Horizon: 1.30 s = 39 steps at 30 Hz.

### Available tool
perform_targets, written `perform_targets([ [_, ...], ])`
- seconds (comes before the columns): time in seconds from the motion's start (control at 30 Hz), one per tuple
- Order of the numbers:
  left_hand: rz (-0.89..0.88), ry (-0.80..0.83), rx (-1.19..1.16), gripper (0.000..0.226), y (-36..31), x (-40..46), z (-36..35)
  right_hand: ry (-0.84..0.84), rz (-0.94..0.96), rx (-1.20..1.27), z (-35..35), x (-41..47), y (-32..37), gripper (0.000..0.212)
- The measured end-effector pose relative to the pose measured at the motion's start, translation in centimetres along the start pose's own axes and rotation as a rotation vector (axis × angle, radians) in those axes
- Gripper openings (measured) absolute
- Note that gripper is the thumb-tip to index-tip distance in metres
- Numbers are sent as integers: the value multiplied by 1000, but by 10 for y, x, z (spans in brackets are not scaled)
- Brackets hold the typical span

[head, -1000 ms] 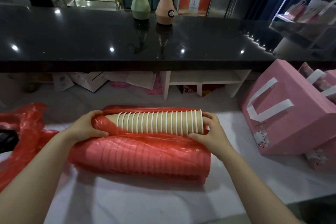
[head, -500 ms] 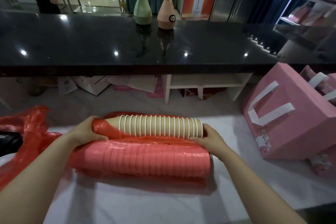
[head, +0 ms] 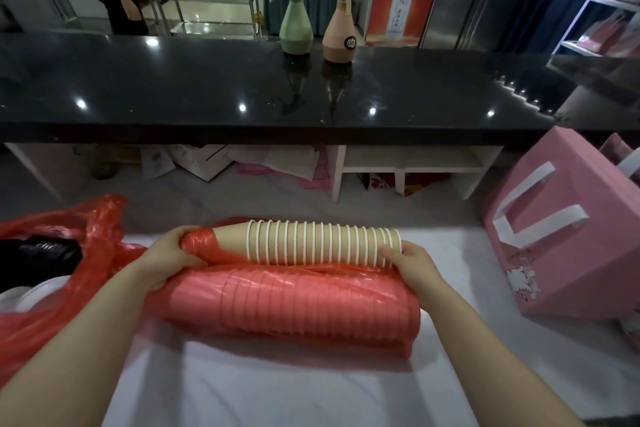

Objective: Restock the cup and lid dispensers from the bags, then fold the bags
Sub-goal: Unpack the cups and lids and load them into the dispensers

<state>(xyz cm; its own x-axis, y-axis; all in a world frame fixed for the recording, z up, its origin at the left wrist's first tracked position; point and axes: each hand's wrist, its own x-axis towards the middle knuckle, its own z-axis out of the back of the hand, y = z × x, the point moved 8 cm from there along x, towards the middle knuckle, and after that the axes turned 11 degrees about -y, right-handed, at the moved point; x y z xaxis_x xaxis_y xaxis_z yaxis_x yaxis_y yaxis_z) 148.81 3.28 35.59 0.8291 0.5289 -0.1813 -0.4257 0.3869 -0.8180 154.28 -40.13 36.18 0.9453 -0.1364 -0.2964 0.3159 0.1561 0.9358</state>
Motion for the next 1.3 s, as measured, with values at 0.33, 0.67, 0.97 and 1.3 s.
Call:
perform_targets([
  [0.33, 68, 65, -224, 46, 2, -3, -3, -8, -123, 118, 6, 10, -6, 13],
  [0.67, -162, 81, 340, 8, -9, 3, 3, -54, 175, -460, 26, 13, -1, 41],
  [0.97, -245, -252, 496, 64, -59, -12, 12, -1, 212, -395, 32, 9, -1, 30],
  [1.3, -856, 80, 576, 52, -148, -74, -103, -22, 50, -333, 32, -2, -19, 49],
])
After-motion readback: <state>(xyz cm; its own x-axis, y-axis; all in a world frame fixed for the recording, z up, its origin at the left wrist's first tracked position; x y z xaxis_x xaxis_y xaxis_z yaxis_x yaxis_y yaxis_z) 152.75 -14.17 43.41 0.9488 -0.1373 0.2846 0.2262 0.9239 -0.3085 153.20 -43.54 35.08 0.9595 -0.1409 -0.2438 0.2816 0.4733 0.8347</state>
